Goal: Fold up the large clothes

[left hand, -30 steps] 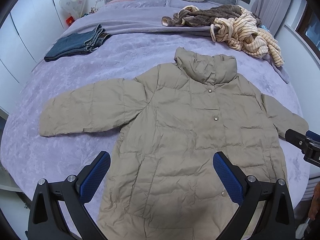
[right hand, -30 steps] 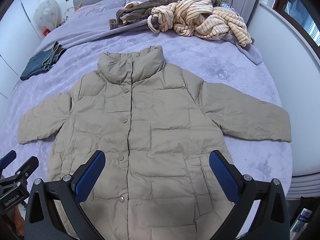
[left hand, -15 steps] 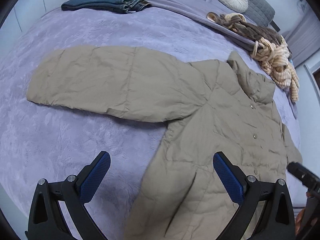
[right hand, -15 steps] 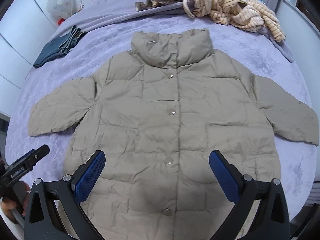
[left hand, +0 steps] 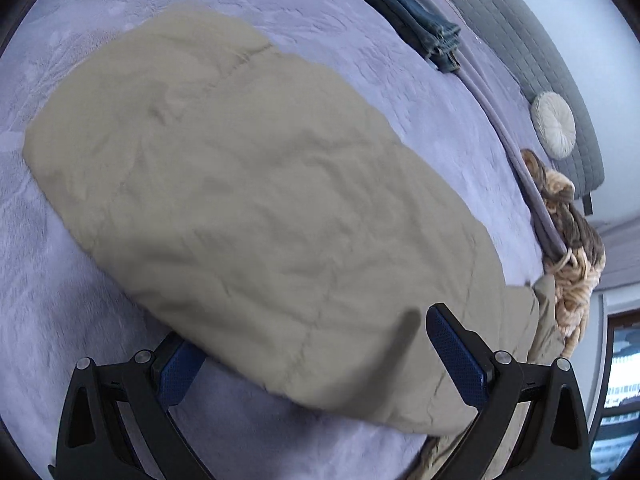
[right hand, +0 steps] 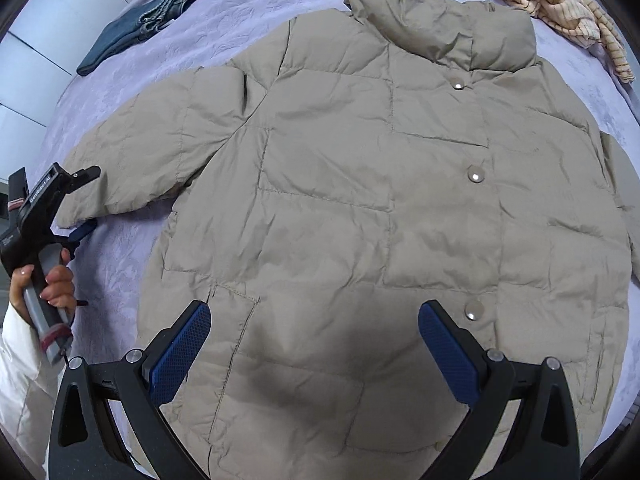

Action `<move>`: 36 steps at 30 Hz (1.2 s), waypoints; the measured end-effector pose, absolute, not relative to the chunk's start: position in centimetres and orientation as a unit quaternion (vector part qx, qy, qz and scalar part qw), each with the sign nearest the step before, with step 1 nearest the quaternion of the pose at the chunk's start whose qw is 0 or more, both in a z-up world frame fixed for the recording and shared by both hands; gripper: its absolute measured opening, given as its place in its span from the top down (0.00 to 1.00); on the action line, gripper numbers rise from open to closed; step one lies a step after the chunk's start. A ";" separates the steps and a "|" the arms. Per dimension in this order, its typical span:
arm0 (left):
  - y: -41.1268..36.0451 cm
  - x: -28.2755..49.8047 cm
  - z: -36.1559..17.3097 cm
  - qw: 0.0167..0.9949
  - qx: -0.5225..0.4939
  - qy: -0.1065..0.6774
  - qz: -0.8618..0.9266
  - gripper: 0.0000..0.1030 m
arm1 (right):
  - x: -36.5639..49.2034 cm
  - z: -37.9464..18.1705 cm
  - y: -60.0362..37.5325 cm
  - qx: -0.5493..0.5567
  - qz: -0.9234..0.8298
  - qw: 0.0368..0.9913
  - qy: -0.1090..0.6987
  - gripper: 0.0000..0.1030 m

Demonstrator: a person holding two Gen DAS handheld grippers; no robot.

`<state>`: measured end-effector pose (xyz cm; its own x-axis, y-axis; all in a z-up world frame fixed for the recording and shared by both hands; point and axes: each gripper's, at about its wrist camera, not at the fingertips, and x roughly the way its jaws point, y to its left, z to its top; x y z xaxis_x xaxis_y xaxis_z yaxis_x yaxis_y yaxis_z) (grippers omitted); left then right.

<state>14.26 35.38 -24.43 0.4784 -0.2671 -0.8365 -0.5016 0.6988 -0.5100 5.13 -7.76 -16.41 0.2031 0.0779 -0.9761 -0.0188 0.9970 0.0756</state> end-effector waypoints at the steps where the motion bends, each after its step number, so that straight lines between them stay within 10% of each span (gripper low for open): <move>1: 36.1 14.9 -24.4 0.777 -0.378 0.497 0.084 0.00 | 5.4 -16.6 -7.6 0.026 0.031 0.778 0.627 0.00; 3: 36.8 15.9 -24.2 0.786 -0.366 0.486 0.112 0.02 | 6.1 -16.8 -7.4 0.030 0.028 0.782 0.622 0.00; 5: 37.3 16.7 -24.1 0.792 -0.351 0.480 0.136 0.27 | 6.9 -16.8 -7.0 0.039 0.033 0.787 0.615 0.00; 7: 37.6 18.0 -24.3 0.798 -0.341 0.484 0.110 0.85 | 7.9 -16.7 -6.5 0.047 0.042 0.795 0.604 0.00; 8: 37.7 18.5 -24.2 0.802 -0.344 0.481 0.088 0.91 | 8.4 -16.8 -6.1 0.051 0.046 0.799 0.598 0.00; 14: 36.1 18.3 -18.9 0.861 -0.246 0.434 0.103 0.91 | 11.9 -17.4 -4.5 0.107 0.078 0.814 0.566 0.04; 18: 34.1 16.9 -13.9 0.897 -0.196 0.389 0.081 0.91 | 14.4 -19.9 -4.0 0.184 0.106 0.790 0.576 0.83; 36: 1.7 18.2 -5.0 0.892 -0.053 0.374 -0.246 0.91 | 13.4 -22.3 -10.0 0.285 0.132 0.746 0.587 0.96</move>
